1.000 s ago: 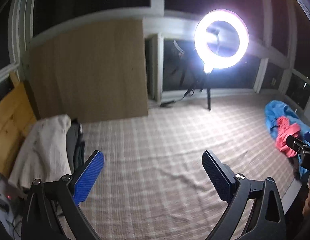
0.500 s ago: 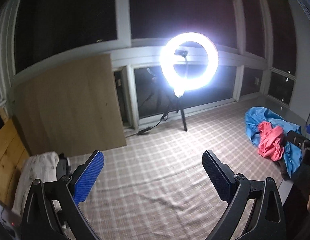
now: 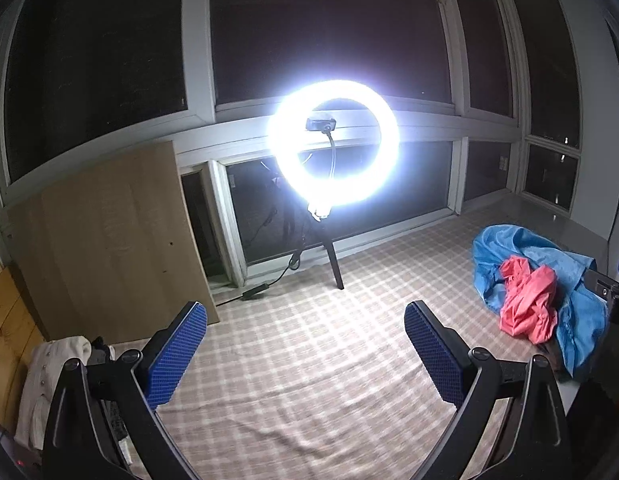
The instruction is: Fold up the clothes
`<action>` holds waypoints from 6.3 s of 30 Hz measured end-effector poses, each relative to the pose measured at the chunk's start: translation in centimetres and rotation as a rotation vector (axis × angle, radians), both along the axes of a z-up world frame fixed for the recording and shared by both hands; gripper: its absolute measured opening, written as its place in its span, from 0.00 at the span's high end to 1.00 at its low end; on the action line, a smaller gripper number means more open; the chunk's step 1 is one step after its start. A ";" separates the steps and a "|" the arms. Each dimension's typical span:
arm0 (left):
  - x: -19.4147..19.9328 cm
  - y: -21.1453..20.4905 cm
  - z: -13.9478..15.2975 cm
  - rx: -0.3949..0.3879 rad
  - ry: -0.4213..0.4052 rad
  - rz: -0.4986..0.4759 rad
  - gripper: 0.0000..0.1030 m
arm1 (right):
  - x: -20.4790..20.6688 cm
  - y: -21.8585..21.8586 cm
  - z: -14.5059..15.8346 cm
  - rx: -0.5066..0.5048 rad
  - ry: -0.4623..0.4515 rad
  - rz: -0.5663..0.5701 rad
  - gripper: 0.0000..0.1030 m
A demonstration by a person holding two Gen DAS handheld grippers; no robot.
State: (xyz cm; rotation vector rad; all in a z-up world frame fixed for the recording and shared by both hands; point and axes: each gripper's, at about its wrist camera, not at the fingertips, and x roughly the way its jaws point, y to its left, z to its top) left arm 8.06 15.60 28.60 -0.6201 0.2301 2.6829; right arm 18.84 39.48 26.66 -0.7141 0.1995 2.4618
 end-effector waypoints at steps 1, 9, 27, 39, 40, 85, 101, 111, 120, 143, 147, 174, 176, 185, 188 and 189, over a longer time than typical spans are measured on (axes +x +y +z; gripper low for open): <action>-0.2 0.7 0.0 0.002 -0.003 -0.002 0.03 | 0.0 1.1 -0.2 -0.005 -0.004 0.000 0.00; -1.3 7.9 -0.3 0.000 -0.013 -0.013 0.03 | -0.2 10.1 -1.6 -0.004 -0.027 -0.023 0.00; -4.1 18.8 -5.3 -0.096 -0.166 -0.031 0.03 | 1.6 28.0 -7.8 -0.078 -0.089 0.018 0.00; -6.6 13.4 -6.3 -0.134 -0.245 0.101 0.03 | -10.7 27.4 -17.8 -0.177 -0.387 0.203 0.00; -6.8 12.3 -6.3 -0.134 -0.247 0.122 0.03 | -11.2 27.3 -18.5 -0.158 -0.421 0.193 0.00; -3.3 -18.9 -12.3 -0.044 -0.363 0.387 0.03 | -17.7 -10.5 -12.5 -0.229 -0.334 0.972 0.16; -4.4 -22.1 -18.2 -0.072 -0.500 0.456 0.03 | -20.8 -22.2 -19.0 -0.167 -0.538 1.205 0.96; -5.4 -18.4 -16.8 -0.060 -0.485 0.276 0.03 | -16.4 -1.5 -9.8 -0.392 -0.351 0.893 0.96; -7.6 -10.1 -17.6 -0.125 -0.492 0.026 0.03 | -16.1 3.6 -15.9 -0.348 -0.515 0.668 0.74; -9.5 -9.3 -18.4 -0.109 -0.533 -0.015 0.73 | -22.9 -0.7 -18.3 -0.282 -0.505 0.867 0.96; -6.7 -8.1 -18.4 -0.105 -0.548 -0.095 0.36 | -23.7 0.6 -17.8 -0.294 -0.482 0.819 0.96; -9.4 -16.1 -15.6 -0.096 -0.441 0.266 0.71 | -27.9 -5.0 -11.6 -0.368 -0.344 0.960 0.81; -11.1 -16.6 -17.3 -0.121 -0.495 0.312 0.70 | -30.0 -6.0 -12.8 -0.312 -0.422 0.933 0.81; -7.4 -13.2 -18.2 0.076 -0.583 0.123 0.44 | -29.5 -3.4 -13.5 -0.301 -0.435 1.042 0.59; -8.7 -10.5 -20.5 0.014 -0.622 0.134 0.41 | -30.8 -3.1 -14.6 -0.303 -0.478 1.035 0.59; -9.4 -9.9 -21.6 0.013 -0.650 0.140 0.47 | -31.2 -3.0 -15.1 -0.313 -0.488 1.040 0.59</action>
